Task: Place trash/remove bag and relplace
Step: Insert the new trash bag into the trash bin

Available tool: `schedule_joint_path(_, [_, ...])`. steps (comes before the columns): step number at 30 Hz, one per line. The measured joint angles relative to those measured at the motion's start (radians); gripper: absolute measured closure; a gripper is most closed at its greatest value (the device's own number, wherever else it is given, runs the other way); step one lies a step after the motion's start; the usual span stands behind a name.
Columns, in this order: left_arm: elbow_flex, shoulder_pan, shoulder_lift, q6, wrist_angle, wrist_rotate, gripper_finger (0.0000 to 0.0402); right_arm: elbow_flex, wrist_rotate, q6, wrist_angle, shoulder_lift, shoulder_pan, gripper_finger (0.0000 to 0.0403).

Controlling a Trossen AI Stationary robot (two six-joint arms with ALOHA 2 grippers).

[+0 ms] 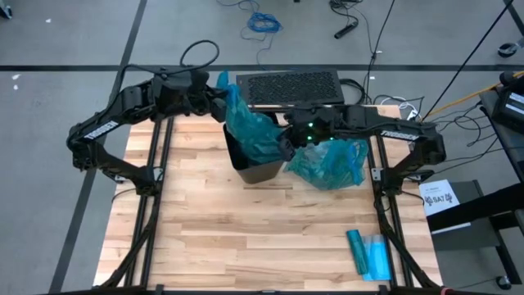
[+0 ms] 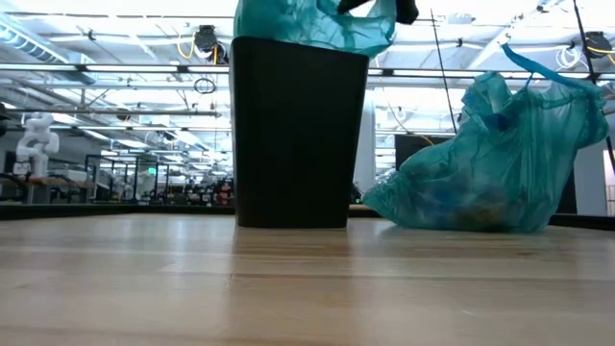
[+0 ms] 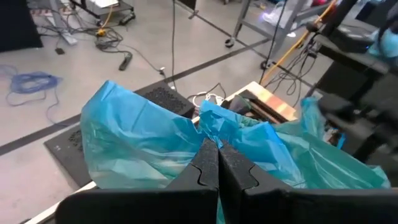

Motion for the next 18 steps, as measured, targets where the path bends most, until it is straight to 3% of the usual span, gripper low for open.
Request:
schedule_joint_path(5, [0.000,-0.025,0.000,0.001,0.077,0.028,0.0402,-0.027,0.013,-0.009,0.053,0.073,-0.016,0.0403])
schedule_joint_path(12, [0.000,-0.060,0.000,0.007,0.063,0.086,0.0402,-0.026,-0.100,-0.115,0.440,0.191,-0.026,0.0403])
schedule_joint_path(18, [0.000,-0.070,0.000,0.006,-0.018,0.086,0.0402,-0.028,-0.097,-0.093,0.336,0.224,-0.055,0.0403])
